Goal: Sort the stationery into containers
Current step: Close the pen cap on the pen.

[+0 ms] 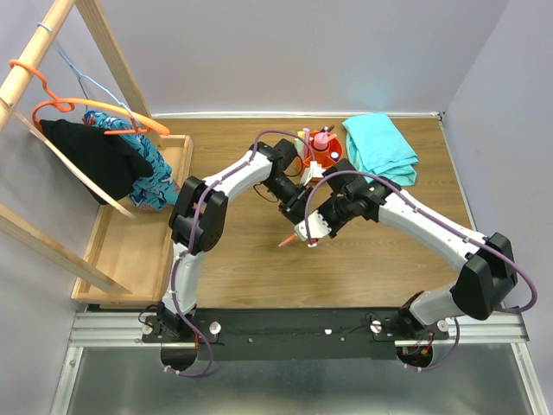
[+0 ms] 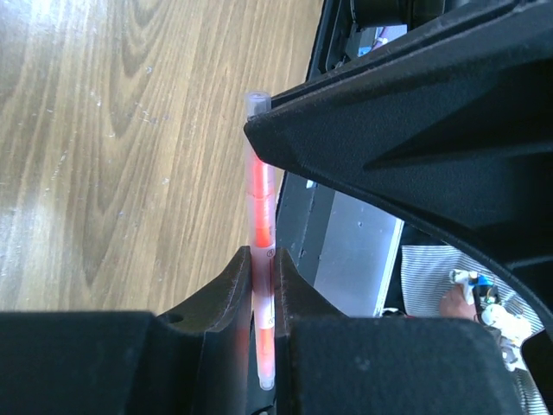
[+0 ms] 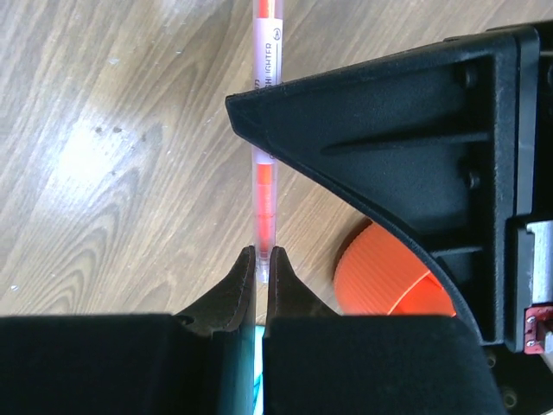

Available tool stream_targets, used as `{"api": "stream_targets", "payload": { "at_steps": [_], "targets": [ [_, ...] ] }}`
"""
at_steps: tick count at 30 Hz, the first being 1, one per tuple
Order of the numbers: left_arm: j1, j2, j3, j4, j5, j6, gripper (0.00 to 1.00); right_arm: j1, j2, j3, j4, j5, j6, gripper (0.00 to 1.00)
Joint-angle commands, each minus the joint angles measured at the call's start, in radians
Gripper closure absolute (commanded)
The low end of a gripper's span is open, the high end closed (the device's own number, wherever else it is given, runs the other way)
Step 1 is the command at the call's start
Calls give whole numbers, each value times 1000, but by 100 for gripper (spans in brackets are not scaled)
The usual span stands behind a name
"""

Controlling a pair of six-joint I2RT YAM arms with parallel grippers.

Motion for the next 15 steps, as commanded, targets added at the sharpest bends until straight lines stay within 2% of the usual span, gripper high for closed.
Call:
{"api": "stream_targets", "payload": {
  "at_steps": [1, 7, 15],
  "targets": [
    [-30, 8, 52, 82, 46, -28, 100, 50, 21, 46, -49, -94, 6, 93],
    [-33, -3, 61, 118, -11, -52, 100, 67, 36, 91, -125, -149, 16, 94],
    [-50, -4, 92, 118, -121, -55, 100, 69, 232, 312, -382, -221, 88, 92]
  ]
}}
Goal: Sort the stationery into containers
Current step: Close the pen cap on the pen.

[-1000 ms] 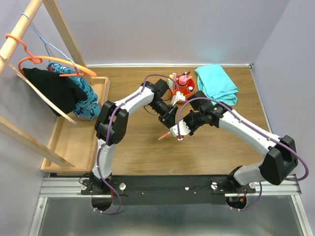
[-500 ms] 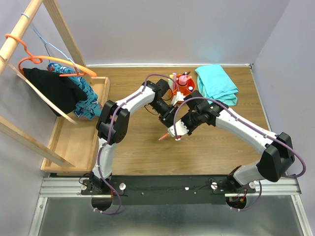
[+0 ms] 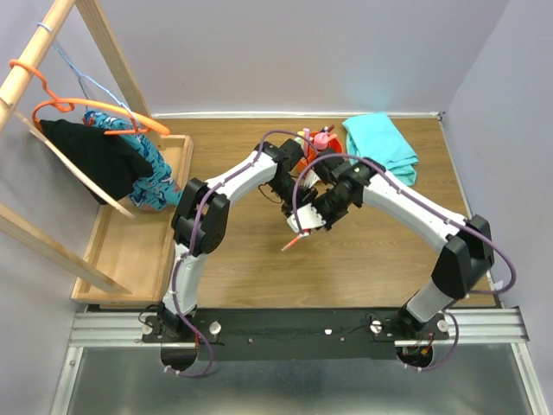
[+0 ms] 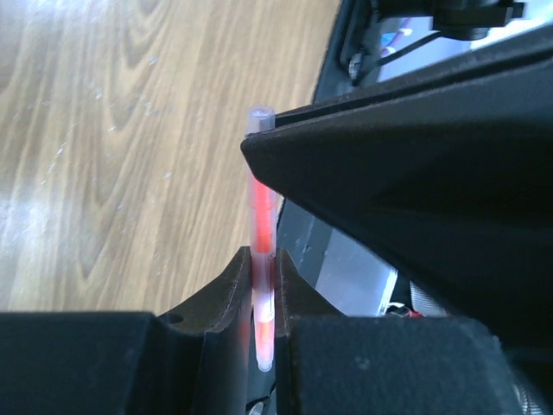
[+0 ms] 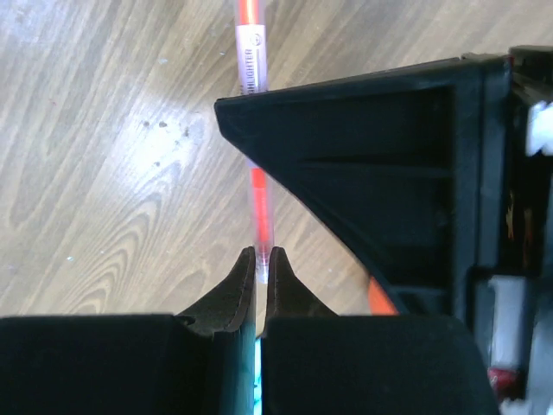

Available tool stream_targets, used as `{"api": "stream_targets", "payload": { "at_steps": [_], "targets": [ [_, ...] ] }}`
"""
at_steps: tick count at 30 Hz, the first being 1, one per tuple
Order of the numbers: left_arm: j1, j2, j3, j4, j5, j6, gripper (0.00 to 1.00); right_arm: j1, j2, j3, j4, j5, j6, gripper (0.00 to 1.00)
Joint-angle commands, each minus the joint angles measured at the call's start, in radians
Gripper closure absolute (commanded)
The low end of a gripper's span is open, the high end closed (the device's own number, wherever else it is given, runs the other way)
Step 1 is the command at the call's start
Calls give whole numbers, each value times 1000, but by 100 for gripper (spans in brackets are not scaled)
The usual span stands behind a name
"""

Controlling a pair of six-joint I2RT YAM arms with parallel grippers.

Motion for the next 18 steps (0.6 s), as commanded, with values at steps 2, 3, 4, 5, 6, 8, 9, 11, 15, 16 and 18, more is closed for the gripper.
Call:
{"api": "stream_targets", "payload": {
  "at_steps": [2, 3, 4, 5, 6, 8, 9, 11, 15, 16, 18],
  "targets": [
    [-13, -13, 48, 143, -57, -13, 100, 54, 113, 137, -146, -229, 60, 92],
    [-14, -16, 41, 143, -59, -10, 100, 54, 109, 134, -135, -226, 63, 92],
    [-14, -21, 34, 141, -65, -7, 100, 57, 101, 128, -124, -209, 65, 92],
    [-14, -22, 30, 143, -70, -5, 100, 57, 96, 117, -115, -197, 63, 91],
    [-13, -28, 24, 136, -74, 1, 100, 57, 90, 112, -112, -185, 59, 90],
    [-11, -36, 16, 126, -70, 10, 100, 57, 60, 91, -74, -137, 66, 87],
    [-8, -47, 5, 118, -70, 16, 100, 57, 44, 62, -57, -119, 86, 87],
    [-1, -61, -9, 110, -65, 27, 100, 57, -9, 34, 10, -51, 115, 75],
    [7, -97, -56, 71, -47, 69, 100, 57, -138, -44, 130, 39, 200, 58],
    [9, -103, -68, 70, -44, 76, 100, 59, -161, -67, 146, 76, 212, 54],
    [7, -126, -108, 81, -40, 90, 100, 59, -227, -78, 160, 107, 238, 46]
  ]
}}
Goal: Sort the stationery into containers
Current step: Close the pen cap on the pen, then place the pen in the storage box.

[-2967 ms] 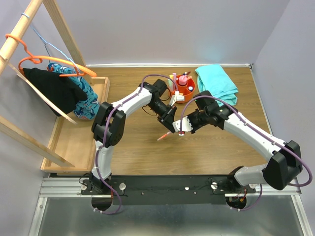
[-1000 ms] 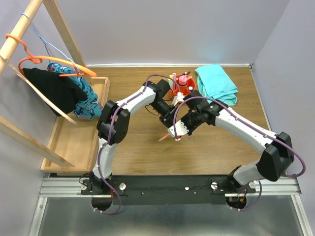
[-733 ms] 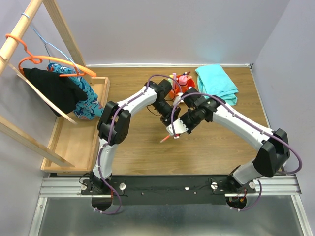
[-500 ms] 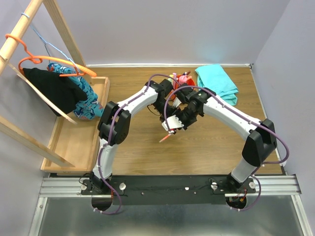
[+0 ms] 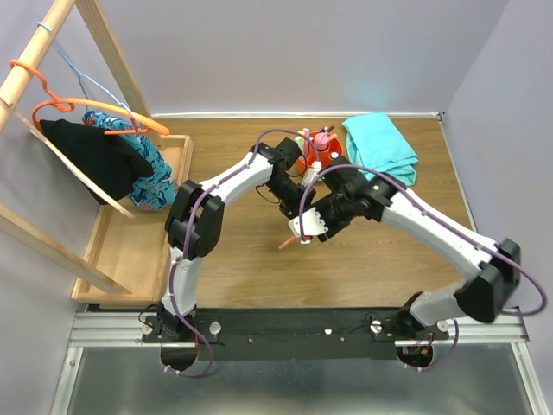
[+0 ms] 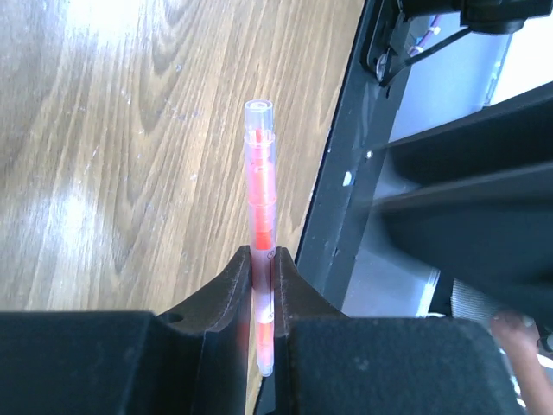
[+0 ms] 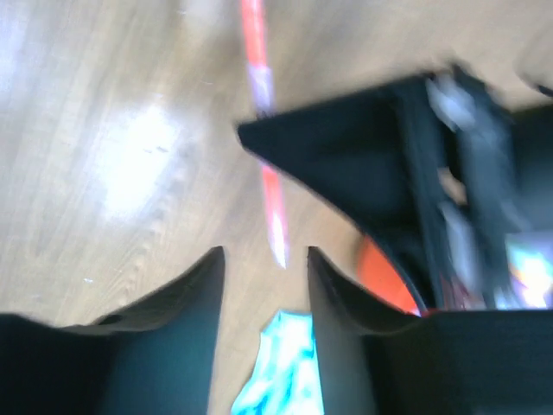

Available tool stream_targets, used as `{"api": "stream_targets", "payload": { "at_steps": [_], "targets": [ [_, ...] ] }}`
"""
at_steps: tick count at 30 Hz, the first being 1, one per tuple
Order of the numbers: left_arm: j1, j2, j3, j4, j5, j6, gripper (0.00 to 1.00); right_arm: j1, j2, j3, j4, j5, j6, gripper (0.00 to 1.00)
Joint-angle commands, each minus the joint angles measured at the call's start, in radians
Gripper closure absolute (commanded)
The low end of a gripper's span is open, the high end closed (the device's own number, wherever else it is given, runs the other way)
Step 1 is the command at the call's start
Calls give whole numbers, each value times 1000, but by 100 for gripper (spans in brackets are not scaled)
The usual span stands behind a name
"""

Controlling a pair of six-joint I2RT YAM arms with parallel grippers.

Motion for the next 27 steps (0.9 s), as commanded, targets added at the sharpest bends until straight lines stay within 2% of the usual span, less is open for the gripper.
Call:
{"api": "stream_targets", "payload": {
  "at_steps": [1, 5, 8, 9, 11, 12, 13, 14, 15, 18, 20, 22, 23, 24, 26, 27],
  "targets": [
    [7, -89, -79, 30, 22, 51, 100, 3, -153, -35, 106, 114, 105, 45],
    [7, -111, -97, 44, -17, 57, 100, 3, -218, 10, 62, 184, 226, 41],
    [11, -138, -73, 61, -52, 51, 100, -5, -285, 7, 92, 214, 411, 41],
    [13, -163, -68, 93, -61, 25, 100, -14, -305, 1, 110, 203, 526, 41],
    [18, -178, -48, 93, -78, 22, 100, -76, -353, -2, 153, 128, 661, 41],
    [19, -190, -29, 93, -86, 19, 100, -116, -360, 16, 196, 84, 815, 41],
    [24, -200, -25, 104, -92, -1, 100, -215, -368, 24, 212, -17, 885, 41],
    [36, -212, -27, 121, -102, -20, 100, -254, -376, 31, 226, -54, 947, 41],
    [44, -238, -31, 157, -106, -35, 100, -285, -379, 45, 258, -81, 1060, 41],
    [76, -284, -50, 239, -107, -127, 100, -363, -371, 64, 319, -200, 1241, 41],
    [85, -305, -65, 352, -104, -208, 100, -432, -359, 59, 377, -292, 1341, 41],
    [97, -324, -79, 464, -93, -282, 100, -529, -327, 48, 486, -369, 1510, 42],
    [102, -327, -81, 506, -80, -314, 100, -558, -312, 41, 524, -462, 1562, 43],
    [105, -328, -73, 544, -58, -378, 100, -586, -298, 36, 608, -511, 1658, 43],
    [120, -332, -70, 677, -43, -453, 100, -632, -256, 10, 711, -641, 1749, 44],
    [126, -330, -67, 732, -34, -536, 100, -640, -241, 2, 818, -685, 1809, 44]
  ]
}}
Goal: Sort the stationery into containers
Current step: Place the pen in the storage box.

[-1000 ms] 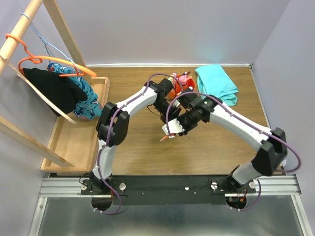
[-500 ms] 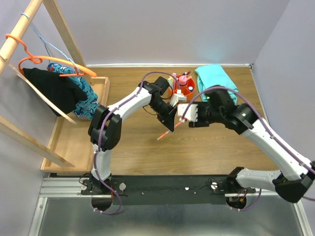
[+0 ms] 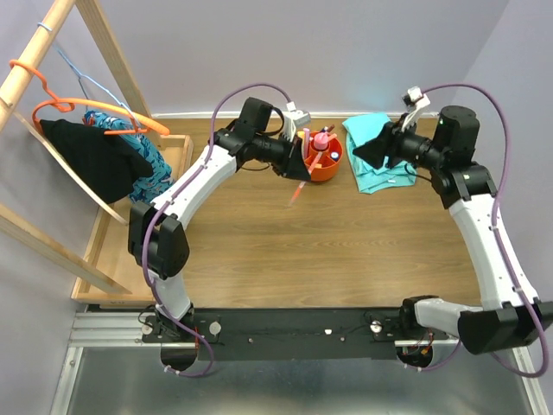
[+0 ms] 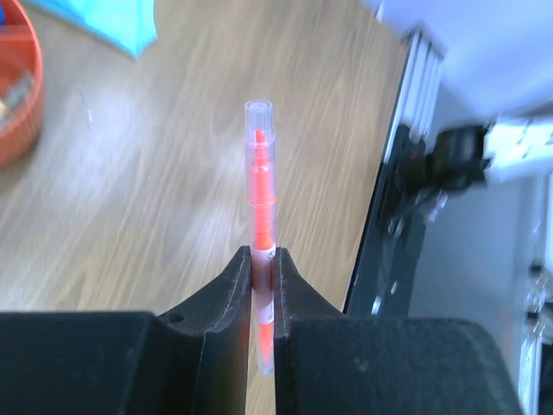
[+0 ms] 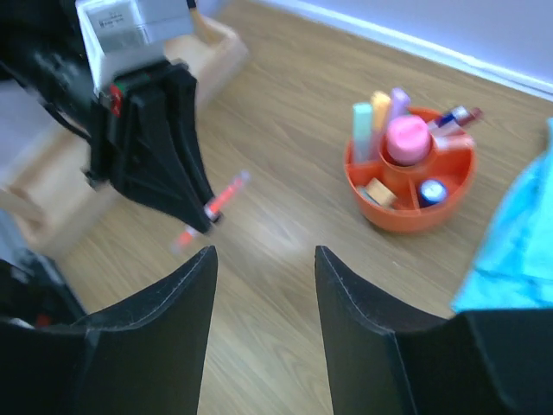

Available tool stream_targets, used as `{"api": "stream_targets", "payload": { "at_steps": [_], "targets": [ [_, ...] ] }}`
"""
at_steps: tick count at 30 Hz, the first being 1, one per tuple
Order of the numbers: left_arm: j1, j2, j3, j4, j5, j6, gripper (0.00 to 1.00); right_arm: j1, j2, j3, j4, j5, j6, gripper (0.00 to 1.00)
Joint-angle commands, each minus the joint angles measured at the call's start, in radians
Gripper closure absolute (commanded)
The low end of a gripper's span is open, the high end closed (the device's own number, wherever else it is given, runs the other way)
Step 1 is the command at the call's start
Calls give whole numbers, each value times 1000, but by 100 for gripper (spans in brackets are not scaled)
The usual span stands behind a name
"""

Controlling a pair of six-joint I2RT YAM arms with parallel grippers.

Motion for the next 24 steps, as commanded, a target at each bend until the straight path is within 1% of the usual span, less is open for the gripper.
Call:
{"api": "stream_targets", "payload": {
  "at_steps": [1, 2, 3, 4, 7, 12, 16, 21, 24],
  "targets": [
    [35, -25, -1, 428, 63, -328, 100, -74, 86, -46, 398, -375, 403, 43],
    [43, -18, -1, 490, 76, -381, 100, -74, 94, -60, 453, -441, 429, 43],
    [51, 1, 8, 545, 92, -437, 100, -74, 100, -92, 574, -466, 486, 43],
    [55, 12, 19, 616, 117, -510, 100, -72, 103, -110, 631, -492, 506, 42],
    [55, 39, 51, 656, 136, -523, 100, -71, 129, -152, 740, -535, 525, 41],
    [48, 62, 62, 693, 140, -531, 100, -72, 154, -172, 800, -527, 512, 42],
    [34, 70, 68, 695, 140, -529, 100, -72, 174, -161, 808, -523, 512, 43],
    [22, 78, 67, 701, 143, -538, 100, -74, 206, -146, 848, -483, 531, 44],
    [20, 73, 55, 713, 151, -554, 100, -71, 229, -133, 843, -455, 525, 45]
  ]
}}
